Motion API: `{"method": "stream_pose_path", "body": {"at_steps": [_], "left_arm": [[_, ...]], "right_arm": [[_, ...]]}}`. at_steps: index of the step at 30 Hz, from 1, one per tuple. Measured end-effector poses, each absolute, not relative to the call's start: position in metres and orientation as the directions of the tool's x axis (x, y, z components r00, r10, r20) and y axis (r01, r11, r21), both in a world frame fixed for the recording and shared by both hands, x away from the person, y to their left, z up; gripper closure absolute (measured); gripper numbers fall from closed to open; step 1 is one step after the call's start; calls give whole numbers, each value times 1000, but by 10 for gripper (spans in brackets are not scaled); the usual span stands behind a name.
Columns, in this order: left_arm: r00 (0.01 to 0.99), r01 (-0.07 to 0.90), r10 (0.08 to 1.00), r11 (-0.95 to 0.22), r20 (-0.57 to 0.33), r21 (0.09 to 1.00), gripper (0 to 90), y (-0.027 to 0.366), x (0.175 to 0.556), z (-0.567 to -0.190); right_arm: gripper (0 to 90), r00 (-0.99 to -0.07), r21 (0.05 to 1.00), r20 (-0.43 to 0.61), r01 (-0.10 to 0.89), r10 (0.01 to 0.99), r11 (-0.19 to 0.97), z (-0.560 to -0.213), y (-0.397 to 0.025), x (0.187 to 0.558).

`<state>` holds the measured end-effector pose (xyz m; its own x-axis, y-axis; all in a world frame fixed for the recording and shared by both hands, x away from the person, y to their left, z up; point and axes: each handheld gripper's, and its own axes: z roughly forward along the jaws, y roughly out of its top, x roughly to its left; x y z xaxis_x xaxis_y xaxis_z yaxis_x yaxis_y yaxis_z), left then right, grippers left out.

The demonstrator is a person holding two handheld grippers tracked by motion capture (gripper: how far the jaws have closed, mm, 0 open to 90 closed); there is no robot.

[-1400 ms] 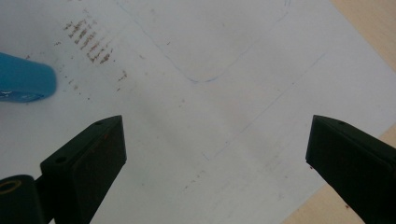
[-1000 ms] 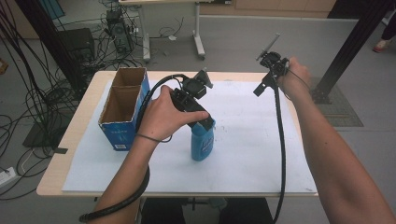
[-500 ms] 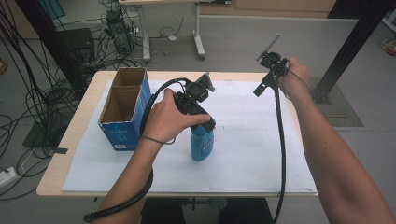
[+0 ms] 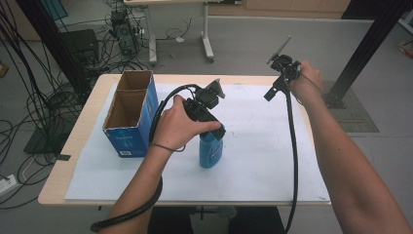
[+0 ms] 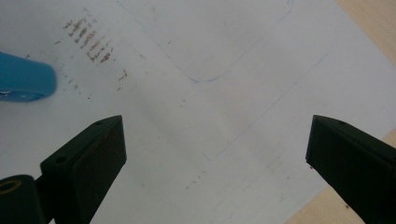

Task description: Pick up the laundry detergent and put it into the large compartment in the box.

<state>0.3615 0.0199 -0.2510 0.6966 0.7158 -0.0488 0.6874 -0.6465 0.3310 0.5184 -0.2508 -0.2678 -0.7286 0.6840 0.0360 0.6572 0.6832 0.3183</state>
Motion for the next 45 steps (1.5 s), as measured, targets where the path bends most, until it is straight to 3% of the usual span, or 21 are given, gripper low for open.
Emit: {"method": "stream_pose_path", "body": {"at_steps": [45], "left_arm": [[691, 698, 721, -650, -46, 299, 89, 3, 372, -280]], "right_arm": [[46, -732, 315, 45, 656, 680, 686, -275, -253, 520]]}}
